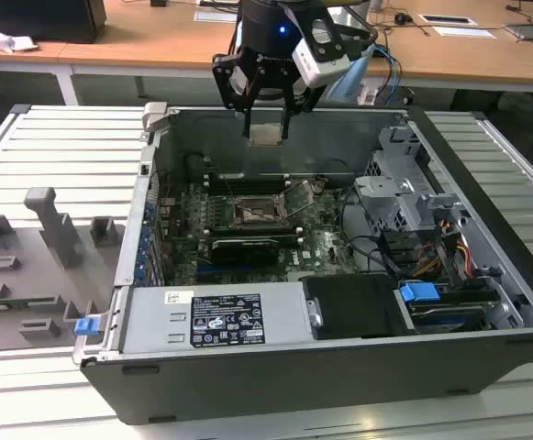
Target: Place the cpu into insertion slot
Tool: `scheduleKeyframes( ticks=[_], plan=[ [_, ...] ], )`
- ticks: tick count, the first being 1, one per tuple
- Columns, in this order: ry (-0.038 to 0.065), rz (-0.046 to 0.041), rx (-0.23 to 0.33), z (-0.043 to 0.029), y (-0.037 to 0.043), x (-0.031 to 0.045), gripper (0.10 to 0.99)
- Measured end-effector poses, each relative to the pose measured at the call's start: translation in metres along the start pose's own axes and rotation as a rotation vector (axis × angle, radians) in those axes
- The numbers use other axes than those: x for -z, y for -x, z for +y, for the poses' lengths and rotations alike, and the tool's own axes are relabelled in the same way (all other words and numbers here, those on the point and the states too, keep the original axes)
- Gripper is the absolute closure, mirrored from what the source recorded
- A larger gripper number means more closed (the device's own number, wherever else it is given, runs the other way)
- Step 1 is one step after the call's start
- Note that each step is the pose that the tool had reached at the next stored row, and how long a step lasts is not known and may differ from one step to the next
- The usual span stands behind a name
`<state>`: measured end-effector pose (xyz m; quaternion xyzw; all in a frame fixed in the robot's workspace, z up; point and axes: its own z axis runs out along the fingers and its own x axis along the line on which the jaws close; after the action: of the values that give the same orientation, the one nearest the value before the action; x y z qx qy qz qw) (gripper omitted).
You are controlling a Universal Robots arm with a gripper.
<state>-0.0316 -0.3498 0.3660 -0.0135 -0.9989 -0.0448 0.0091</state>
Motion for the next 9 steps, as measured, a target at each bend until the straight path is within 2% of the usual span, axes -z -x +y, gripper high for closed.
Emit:
scheduleKeyframes(
  ticks=[2, 9],
  plan=[
    [0.000, -0.0018, -0.021, 0.0000, 0.0000, -0.0003, 0.557],
    [0.000, -0.0019, -0.022, -0.0001, 0.0000, -0.0014, 0.557]
  ],
)
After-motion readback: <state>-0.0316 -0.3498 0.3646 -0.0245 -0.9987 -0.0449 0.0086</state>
